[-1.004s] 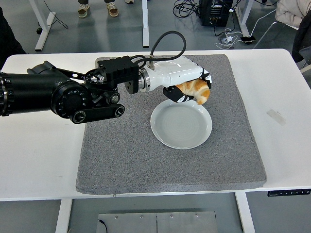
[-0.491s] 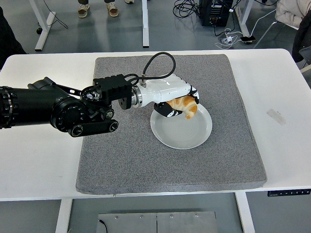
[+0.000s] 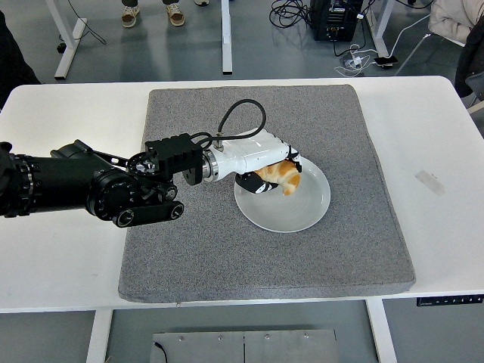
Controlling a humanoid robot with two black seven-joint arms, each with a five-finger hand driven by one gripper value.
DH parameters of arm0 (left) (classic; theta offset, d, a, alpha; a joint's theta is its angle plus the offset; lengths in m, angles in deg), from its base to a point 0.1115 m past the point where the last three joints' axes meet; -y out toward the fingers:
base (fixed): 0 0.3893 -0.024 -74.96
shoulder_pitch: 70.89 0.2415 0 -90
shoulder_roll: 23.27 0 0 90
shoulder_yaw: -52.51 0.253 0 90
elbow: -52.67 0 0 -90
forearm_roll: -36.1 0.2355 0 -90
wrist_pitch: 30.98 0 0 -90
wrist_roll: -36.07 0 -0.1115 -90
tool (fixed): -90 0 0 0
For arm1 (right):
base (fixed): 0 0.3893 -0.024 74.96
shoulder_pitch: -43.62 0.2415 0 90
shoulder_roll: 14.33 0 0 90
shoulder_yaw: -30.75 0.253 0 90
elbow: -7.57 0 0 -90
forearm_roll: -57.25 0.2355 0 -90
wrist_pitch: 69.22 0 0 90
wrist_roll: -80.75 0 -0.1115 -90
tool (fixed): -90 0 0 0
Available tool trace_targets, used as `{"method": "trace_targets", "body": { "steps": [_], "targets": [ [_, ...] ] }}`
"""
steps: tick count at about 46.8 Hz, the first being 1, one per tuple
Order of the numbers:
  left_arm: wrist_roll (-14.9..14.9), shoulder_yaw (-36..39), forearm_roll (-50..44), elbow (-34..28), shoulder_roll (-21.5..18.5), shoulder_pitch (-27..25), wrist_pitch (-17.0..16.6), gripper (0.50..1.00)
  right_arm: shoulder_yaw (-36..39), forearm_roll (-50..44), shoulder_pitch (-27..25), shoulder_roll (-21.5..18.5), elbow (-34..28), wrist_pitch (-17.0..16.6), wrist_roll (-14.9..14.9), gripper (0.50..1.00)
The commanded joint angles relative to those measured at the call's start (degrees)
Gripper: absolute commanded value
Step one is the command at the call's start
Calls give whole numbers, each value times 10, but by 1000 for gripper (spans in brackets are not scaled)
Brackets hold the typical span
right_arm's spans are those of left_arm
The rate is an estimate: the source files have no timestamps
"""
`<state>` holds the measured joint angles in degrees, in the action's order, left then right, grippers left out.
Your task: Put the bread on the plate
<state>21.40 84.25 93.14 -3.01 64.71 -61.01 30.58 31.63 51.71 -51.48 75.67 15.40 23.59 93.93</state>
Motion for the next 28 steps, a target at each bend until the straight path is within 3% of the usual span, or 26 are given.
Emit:
{"method": "trace_targets", "body": {
  "steps": [1,11,28],
  "targets": [
    [0,0,0,7,3,8,0,500,0,0,0,0,0,0,0,1000],
    [-1,-1,0,54,20,37,1,500,0,0,0,0,0,0,0,1000],
    [-2,-2,0,59,20,46,1,500,0,0,0,0,1,0,0,1000]
  ]
}}
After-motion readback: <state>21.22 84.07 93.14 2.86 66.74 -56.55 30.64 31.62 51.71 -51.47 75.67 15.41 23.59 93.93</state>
